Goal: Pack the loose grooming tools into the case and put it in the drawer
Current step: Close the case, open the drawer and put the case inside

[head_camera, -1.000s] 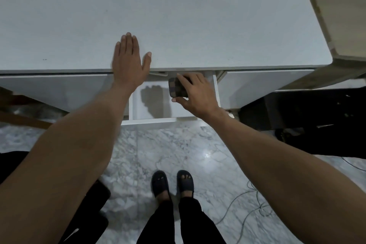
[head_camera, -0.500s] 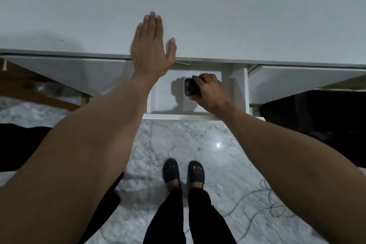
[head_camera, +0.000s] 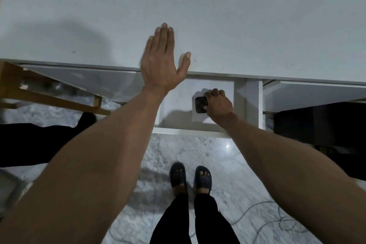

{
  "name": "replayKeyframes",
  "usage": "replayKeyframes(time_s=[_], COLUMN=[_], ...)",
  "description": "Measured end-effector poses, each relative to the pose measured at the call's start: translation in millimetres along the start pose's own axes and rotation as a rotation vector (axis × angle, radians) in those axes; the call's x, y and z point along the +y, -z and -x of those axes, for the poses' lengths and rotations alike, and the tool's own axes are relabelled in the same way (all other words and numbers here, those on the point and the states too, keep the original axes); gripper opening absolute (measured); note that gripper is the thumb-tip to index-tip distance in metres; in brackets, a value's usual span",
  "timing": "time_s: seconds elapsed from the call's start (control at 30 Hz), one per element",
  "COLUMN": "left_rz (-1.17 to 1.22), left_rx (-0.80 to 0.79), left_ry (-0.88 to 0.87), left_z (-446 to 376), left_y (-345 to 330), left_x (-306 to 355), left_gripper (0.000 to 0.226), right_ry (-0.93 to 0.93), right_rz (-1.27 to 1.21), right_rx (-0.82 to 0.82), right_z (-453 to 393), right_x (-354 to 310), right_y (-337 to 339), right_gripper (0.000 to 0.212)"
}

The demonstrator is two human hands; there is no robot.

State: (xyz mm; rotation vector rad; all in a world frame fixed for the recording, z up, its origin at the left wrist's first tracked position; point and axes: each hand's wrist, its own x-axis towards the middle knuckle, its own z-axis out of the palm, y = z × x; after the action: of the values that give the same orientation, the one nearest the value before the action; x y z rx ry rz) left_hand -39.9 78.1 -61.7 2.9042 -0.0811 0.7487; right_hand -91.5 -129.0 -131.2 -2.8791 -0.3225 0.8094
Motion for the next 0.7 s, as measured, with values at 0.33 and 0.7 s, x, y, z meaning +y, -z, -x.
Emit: replayKeyframes(time_s=[0.33, 0.7], left_rz=[0.037, 0.302], left_rx=[-0.135, -0.574], left_ry=[0.004, 0.111], left_z=[-1.0, 29.3], left_y=[9.6, 78.0], left_x=[-2.5, 5.3], left_gripper=[0.077, 0.082], right_ry=[0.007, -0.005], right_rz=[-0.084, -0.100], right_rx=[0.171, 0.437], right_z=[35.3, 150.6], right_x=[-0.4, 15.1], right_y=[43.7, 86.7], right_gripper=[0.054, 0.051])
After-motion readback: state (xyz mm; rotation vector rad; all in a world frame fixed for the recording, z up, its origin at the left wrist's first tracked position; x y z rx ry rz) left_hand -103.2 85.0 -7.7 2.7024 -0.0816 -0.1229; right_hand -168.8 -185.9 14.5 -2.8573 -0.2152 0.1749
